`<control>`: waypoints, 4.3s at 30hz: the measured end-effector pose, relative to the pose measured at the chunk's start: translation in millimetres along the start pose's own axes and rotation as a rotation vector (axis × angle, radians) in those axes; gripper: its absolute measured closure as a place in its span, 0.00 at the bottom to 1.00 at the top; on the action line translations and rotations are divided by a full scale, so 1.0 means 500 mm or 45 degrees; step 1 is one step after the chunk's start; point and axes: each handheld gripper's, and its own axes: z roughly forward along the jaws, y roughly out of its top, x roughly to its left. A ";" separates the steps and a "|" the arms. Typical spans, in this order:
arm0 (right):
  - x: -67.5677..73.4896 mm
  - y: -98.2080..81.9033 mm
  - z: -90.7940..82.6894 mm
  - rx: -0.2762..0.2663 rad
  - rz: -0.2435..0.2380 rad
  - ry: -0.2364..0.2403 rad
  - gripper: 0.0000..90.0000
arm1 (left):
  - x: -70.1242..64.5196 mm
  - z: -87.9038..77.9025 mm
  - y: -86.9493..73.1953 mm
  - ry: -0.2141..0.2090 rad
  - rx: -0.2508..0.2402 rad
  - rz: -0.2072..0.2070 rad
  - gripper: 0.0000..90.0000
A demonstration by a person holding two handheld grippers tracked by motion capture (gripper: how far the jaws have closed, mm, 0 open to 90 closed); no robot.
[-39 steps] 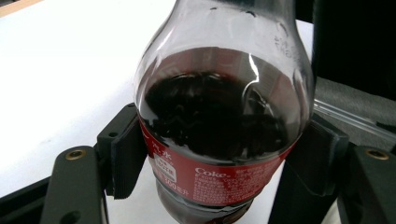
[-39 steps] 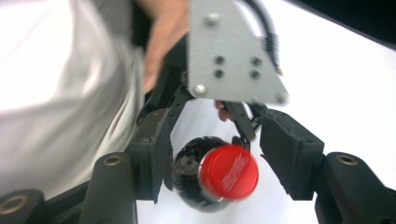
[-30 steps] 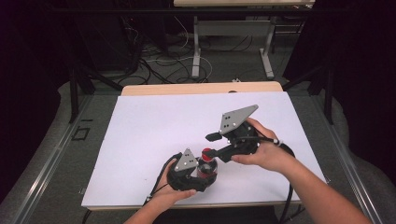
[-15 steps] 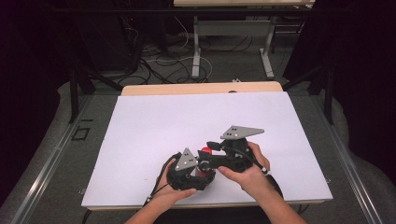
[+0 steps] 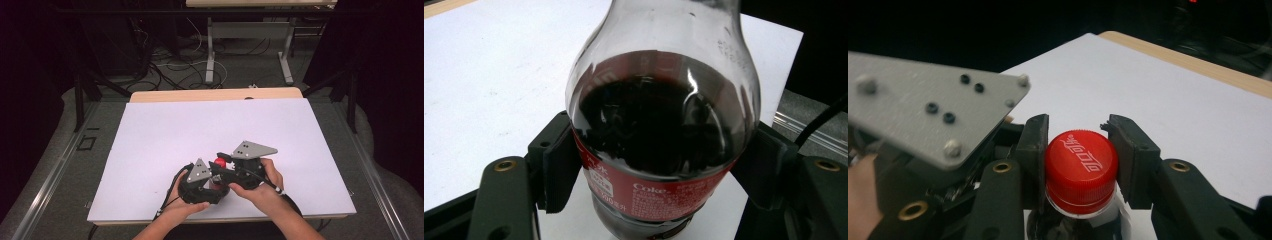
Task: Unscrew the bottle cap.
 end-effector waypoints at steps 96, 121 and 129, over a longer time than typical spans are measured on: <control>-0.089 0.176 0.063 0.637 -0.948 1.171 0.68 | -0.018 -0.008 0.010 -0.108 -0.014 0.093 0.33; -0.113 0.178 0.007 0.470 -0.755 0.942 0.68 | 0.008 -0.011 0.005 -0.041 -0.035 0.023 0.33; -0.135 0.162 -0.005 0.441 -0.622 0.797 0.68 | 0.019 -0.014 0.005 -0.015 -0.040 -0.002 0.33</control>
